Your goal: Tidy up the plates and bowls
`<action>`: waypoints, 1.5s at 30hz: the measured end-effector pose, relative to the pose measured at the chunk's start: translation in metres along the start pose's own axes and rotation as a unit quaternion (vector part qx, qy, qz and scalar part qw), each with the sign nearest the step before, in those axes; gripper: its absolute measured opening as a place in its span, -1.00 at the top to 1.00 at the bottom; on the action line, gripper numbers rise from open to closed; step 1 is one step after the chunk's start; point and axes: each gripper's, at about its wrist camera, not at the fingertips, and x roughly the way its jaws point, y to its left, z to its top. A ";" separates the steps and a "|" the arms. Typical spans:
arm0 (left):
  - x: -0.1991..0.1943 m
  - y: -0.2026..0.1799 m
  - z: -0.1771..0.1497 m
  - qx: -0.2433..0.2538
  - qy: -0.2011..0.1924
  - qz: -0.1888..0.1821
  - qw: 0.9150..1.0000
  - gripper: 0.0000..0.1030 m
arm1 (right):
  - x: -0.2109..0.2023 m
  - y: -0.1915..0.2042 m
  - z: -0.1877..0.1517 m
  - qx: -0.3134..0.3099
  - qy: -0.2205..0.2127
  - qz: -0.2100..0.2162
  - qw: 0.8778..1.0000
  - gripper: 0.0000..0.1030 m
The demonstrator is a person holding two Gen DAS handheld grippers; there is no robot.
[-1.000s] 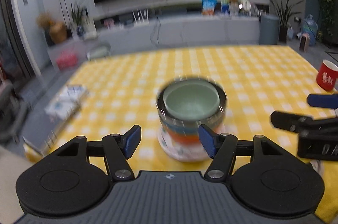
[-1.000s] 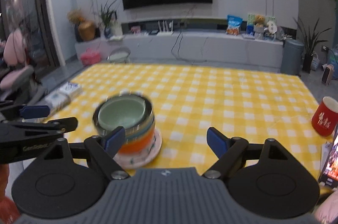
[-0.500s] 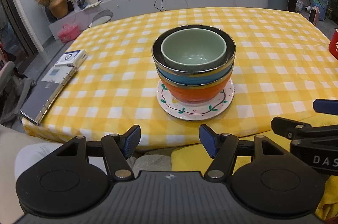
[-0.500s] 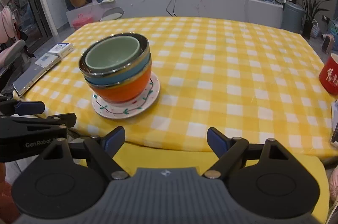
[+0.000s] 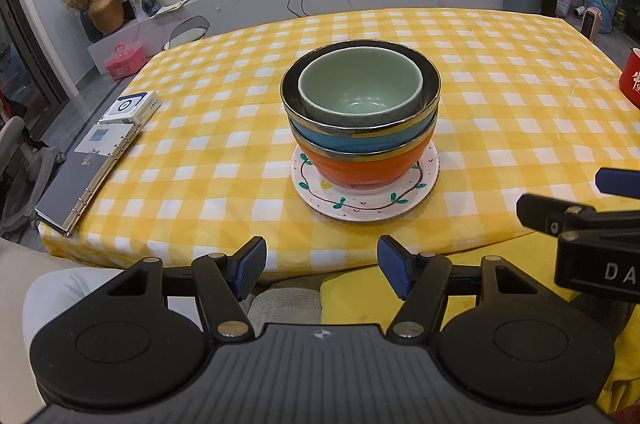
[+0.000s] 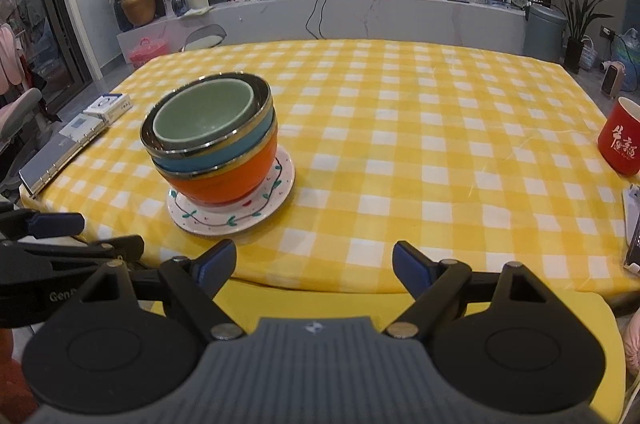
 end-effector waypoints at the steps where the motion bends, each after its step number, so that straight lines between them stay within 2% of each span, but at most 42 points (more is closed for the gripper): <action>1: 0.000 0.000 0.000 0.000 0.000 -0.001 1.000 -0.45 | -0.001 0.000 0.000 0.001 -0.003 0.001 1.000 -0.63; 45: 0.000 -0.001 0.001 0.001 0.002 -0.003 1.000 -0.45 | -0.002 0.001 0.000 0.003 -0.013 0.003 1.000 -0.63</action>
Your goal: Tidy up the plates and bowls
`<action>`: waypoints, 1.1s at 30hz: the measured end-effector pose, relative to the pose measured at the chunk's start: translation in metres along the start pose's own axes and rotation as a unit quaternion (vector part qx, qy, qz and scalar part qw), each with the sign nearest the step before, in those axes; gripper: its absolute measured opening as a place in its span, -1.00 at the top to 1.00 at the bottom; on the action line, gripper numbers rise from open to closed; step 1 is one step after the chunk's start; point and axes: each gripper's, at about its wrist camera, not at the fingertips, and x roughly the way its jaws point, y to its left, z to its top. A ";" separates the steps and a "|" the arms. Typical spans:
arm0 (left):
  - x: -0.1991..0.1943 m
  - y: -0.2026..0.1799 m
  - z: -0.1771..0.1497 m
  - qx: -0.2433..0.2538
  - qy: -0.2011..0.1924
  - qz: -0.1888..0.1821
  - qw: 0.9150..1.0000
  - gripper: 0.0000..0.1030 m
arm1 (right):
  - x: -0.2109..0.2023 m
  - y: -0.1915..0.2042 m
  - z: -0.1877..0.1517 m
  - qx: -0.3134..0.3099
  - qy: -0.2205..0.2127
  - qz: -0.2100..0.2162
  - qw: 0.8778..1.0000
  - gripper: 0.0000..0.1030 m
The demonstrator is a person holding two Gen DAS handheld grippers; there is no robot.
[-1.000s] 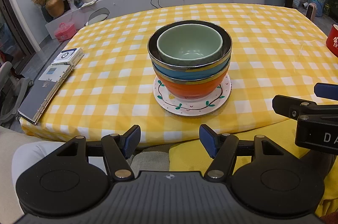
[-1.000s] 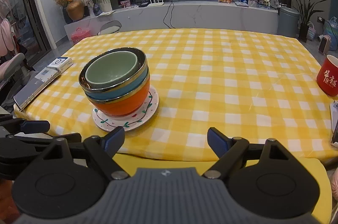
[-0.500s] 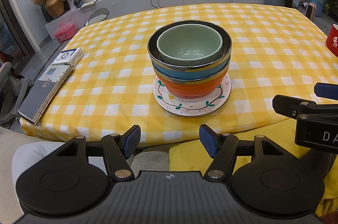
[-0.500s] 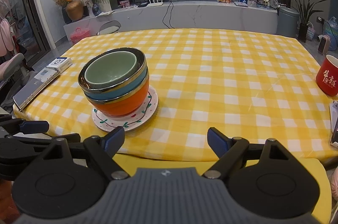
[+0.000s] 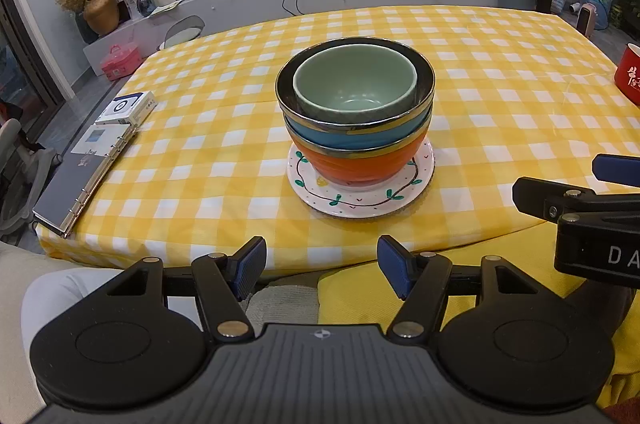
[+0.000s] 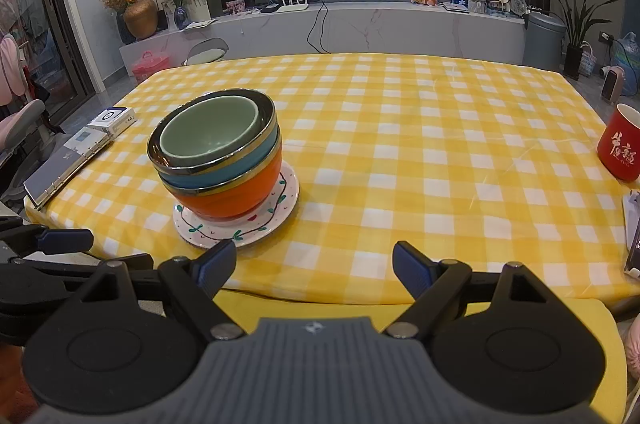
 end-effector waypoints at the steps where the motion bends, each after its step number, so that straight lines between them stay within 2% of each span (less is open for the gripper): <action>1: 0.000 0.000 0.000 0.000 0.000 0.000 1.000 -0.45 | 0.000 0.000 0.000 0.000 0.000 0.000 1.000 -0.63; 33: -0.002 -0.001 0.001 0.005 -0.006 -0.004 1.000 -0.45 | 0.000 0.000 0.000 0.001 0.000 0.000 1.000 -0.63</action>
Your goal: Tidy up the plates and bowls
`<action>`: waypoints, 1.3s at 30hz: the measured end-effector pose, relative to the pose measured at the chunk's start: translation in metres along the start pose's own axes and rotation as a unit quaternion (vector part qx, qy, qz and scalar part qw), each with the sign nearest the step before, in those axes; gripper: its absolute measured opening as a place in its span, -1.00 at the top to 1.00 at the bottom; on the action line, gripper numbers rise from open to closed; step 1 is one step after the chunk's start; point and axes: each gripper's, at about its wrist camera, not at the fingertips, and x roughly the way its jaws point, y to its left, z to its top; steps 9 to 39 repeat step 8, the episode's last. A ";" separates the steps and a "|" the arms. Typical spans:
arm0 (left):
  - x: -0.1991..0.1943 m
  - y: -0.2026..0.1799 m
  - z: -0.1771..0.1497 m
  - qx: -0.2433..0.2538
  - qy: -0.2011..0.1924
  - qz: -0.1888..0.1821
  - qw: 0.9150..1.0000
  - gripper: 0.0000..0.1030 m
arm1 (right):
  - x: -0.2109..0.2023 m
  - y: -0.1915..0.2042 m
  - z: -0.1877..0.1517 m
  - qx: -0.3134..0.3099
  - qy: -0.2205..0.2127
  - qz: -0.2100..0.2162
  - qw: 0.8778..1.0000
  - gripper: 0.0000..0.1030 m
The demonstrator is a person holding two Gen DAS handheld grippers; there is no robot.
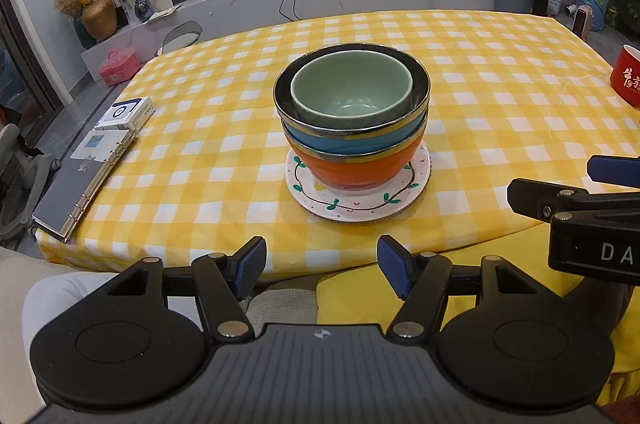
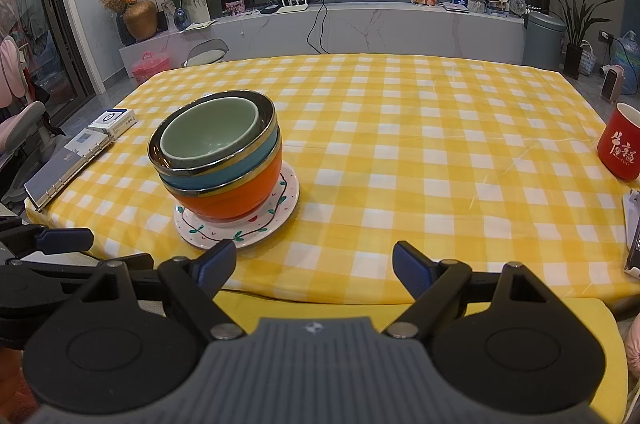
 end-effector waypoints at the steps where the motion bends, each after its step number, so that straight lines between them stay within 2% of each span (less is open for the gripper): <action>1: 0.000 0.000 0.000 0.000 0.000 0.000 1.000 -0.45 | 0.000 0.000 0.000 0.000 0.000 0.000 1.000 -0.63; 39: 0.000 -0.001 0.001 0.001 -0.002 -0.003 1.000 -0.45 | 0.000 0.000 0.000 0.001 0.000 0.001 1.000 -0.63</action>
